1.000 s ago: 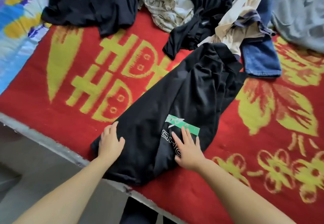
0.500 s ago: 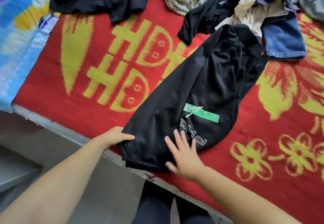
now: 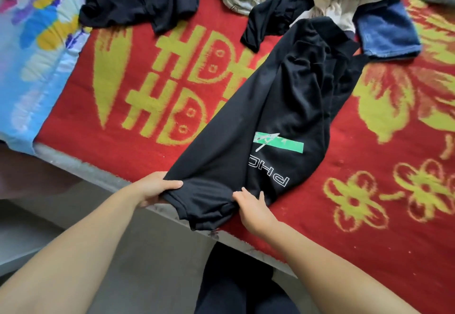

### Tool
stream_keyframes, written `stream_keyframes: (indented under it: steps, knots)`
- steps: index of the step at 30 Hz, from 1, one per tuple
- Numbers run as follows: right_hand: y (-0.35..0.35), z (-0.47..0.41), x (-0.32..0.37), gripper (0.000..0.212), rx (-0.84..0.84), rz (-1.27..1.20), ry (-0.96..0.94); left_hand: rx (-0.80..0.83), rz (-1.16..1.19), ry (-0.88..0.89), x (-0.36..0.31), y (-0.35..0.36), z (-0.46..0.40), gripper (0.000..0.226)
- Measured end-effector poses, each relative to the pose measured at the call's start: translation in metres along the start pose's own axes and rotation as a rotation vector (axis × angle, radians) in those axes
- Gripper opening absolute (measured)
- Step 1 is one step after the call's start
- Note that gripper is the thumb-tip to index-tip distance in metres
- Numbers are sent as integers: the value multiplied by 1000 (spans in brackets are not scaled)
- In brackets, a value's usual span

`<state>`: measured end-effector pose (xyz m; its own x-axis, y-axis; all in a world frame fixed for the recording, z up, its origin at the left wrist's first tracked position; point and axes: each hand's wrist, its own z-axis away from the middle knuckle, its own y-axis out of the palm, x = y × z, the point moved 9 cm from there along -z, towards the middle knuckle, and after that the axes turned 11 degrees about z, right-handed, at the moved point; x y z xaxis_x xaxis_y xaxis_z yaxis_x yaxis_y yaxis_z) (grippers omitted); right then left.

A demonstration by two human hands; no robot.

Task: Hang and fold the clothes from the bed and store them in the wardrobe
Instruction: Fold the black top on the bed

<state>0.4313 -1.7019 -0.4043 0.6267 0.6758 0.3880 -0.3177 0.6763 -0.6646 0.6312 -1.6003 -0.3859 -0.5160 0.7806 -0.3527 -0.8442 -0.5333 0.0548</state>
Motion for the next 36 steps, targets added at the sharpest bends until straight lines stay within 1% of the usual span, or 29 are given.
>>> stream_keyframes:
  steps: [1,3,4,5,6,8,10,12,13,14,15,16,17,18,19,20,21,22,23,24,25,26,27,28,29,30,33,35,36]
  knots:
    - [-2,12,0,42,42,-42,-25,29,-107,-47,4,3,8,28]
    - [-7,42,4,32,94,-110,-102,125,-400,-196,18,10,28,27]
    - [-6,56,12,28,131,-147,-156,178,-481,-278,28,11,37,25]
    - [-10,69,17,24,159,-187,-199,220,-495,-333,30,15,46,23]
    - [-15,79,19,22,182,-223,-222,252,-457,-361,28,20,53,24]
    - [-36,89,8,21,214,-299,-195,266,-328,-341,4,33,53,27]
    - [-66,86,-27,20,201,-457,-68,178,-160,-256,-36,46,38,24]
    - [-101,76,-80,24,98,-657,112,78,55,-168,-82,67,14,20]
    - [-117,70,-108,24,14,-727,211,56,155,-127,-102,80,0,25]
    - [-129,64,-138,25,-87,-756,326,49,231,-83,-122,95,-14,35]
    - [-138,60,-167,30,-190,-709,470,32,274,-41,-138,108,-27,44]
    - [-146,61,-189,37,-289,-617,628,-8,264,13,-153,119,-37,48]
    - [-152,63,-200,44,-381,-532,745,-82,172,110,-166,126,-45,45]
    - [-159,64,-197,50,-479,-459,777,-179,-17,262,-178,129,-48,36]
    - [-165,64,-183,54,-582,-364,712,-278,-284,449,-190,133,-46,28]
    - [-168,61,-158,57,-656,-230,583,-315,-562,657,-197,145,-38,25]
    - [-161,55,-127,63,-686,-69,442,-261,-807,856,-193,167,-30,30]
    - [-144,49,-95,71,-649,73,317,-142,-1035,985,-174,187,-24,44]
    - [-119,42,-70,82,-519,179,240,0,-1260,1038,-145,200,-24,61]
    - [-92,36,-60,94,-350,235,228,113,-1480,1014,-115,205,-29,77]
    - [-69,34,-60,104,-221,258,254,180,-1662,937,-90,200,-36,91]
    - [-50,31,-70,108,-122,248,301,192,-1789,837,-73,188,-48,101]
    - [-37,29,-83,109,-46,232,350,158,-1864,733,-66,173,-59,108]
    - [-32,27,-96,109,-12,243,394,103,-1913,640,-64,159,-68,113]
    - [-33,25,-106,110,6,262,416,53,-1950,582,-67,150,-74,116]
    - [-36,20,-113,111,22,263,424,21,-1982,569,-73,146,-78,116]
    - [-42,3,-120,110,83,186,403,0,-2002,663,-89,149,-85,104]
    - [-45,1,-117,104,139,167,365,35,-1988,677,-90,153,-84,92]
    - [-46,3,-117,102,174,150,340,62,-1966,651,-89,155,-83,87]
